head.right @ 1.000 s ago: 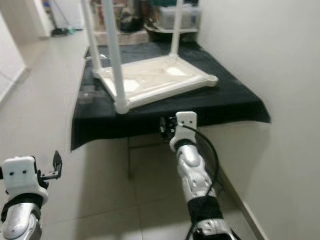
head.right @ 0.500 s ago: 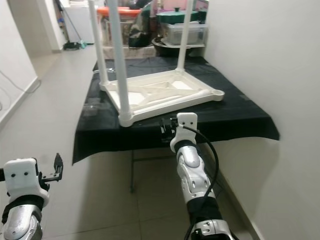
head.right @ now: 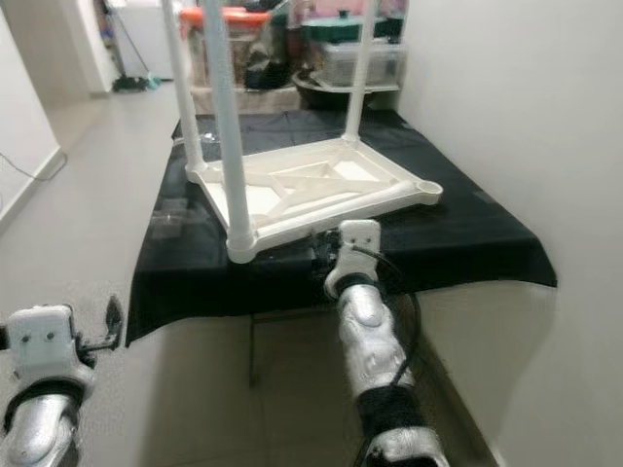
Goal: Building children table
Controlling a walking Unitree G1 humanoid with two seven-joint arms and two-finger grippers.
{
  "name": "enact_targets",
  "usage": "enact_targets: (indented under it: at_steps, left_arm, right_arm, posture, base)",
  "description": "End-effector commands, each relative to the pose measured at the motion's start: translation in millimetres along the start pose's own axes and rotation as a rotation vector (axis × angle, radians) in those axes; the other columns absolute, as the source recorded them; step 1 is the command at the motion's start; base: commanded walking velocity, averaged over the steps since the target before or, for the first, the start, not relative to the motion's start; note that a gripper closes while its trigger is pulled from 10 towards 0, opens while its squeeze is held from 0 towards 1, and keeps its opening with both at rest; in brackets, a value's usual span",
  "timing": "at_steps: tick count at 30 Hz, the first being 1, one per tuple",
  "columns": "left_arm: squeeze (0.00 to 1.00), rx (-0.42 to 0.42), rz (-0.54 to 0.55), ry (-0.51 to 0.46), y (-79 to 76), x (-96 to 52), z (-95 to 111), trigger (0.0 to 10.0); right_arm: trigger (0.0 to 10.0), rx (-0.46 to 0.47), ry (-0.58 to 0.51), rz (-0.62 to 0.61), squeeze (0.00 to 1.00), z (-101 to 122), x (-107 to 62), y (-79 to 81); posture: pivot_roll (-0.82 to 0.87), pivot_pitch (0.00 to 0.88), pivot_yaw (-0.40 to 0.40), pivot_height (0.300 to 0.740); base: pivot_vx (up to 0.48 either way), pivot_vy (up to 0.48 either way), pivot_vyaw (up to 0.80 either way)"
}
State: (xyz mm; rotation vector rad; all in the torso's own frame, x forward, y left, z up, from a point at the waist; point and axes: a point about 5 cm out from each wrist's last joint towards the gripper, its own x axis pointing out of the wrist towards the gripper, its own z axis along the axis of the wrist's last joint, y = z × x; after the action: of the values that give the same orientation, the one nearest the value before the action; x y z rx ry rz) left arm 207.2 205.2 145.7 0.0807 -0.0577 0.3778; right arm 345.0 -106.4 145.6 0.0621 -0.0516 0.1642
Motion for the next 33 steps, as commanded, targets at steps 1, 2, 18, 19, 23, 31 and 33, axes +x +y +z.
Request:
enact_targets:
  at_steps: [1, 2, 18, 19, 23, 31, 33]
  left_arm:
    - [0.0, -0.005, -0.016, -0.006, -4.3, -0.7, 1.2, 10.0]
    - [0.0, -0.005, -0.016, -0.006, -4.3, -0.7, 1.2, 10.0]
    - [0.0, -0.01, -0.019, -0.008, -5.6, 0.3, 2.3, 10.0]
    - [0.0, -0.01, -0.019, -0.008, -5.6, 0.3, 2.3, 10.0]
    - [0.0, -0.011, -0.021, -0.008, -6.7, 0.2, 2.2, 10.0]
    - [0.0, -0.006, -0.021, -0.003, -6.8, -0.1, 0.4, 10.0]
    - [0.0, -0.005, -0.023, -0.005, -7.2, -0.1, 0.7, 10.0]
  right_arm:
    - [10.0, -0.013, 0.002, -0.042, 0.0, -1.5, -2.6, -15.1]
    - [10.0, -0.013, 0.002, -0.042, 0.0, -1.5, -2.6, -15.1]
    - [10.0, -0.008, 0.001, -0.031, 0.0, -2.8, -2.6, -12.6]
    - [10.0, -0.008, 0.001, -0.031, 0.0, -2.8, -2.6, -12.6]
    - [10.0, -0.022, -0.003, -0.019, 0.0, -2.7, -3.1, -11.4]
    - [10.0, -0.015, 0.007, -0.04, 0.0, -4.7, -2.3, -12.8]
    - [10.0, -0.018, 0.006, -0.042, 0.0, -4.3, -2.5, -13.4]
  posture:
    - [0.01, 0.003, -0.039, 0.74]
    - [0.01, 0.003, -0.039, 0.74]
    - [0.01, 0.008, -0.044, 0.74]
    - [0.01, 0.008, -0.044, 0.74]
    - [0.01, 0.008, -0.044, 0.74]
    - [0.01, 0.008, -0.044, 0.74]
    - [0.01, 0.009, -0.044, 0.74]
  base:
    - [0.266, 0.0, 0.0]
    - [0.266, 0.0, 0.0]
    - [0.265, 0.0, 0.0]
    - [0.262, 0.0, 0.0]
    - [0.266, 0.0, 0.46]
    - [0.265, 0.0, 0.08]
    - [0.264, 0.0, 0.0]
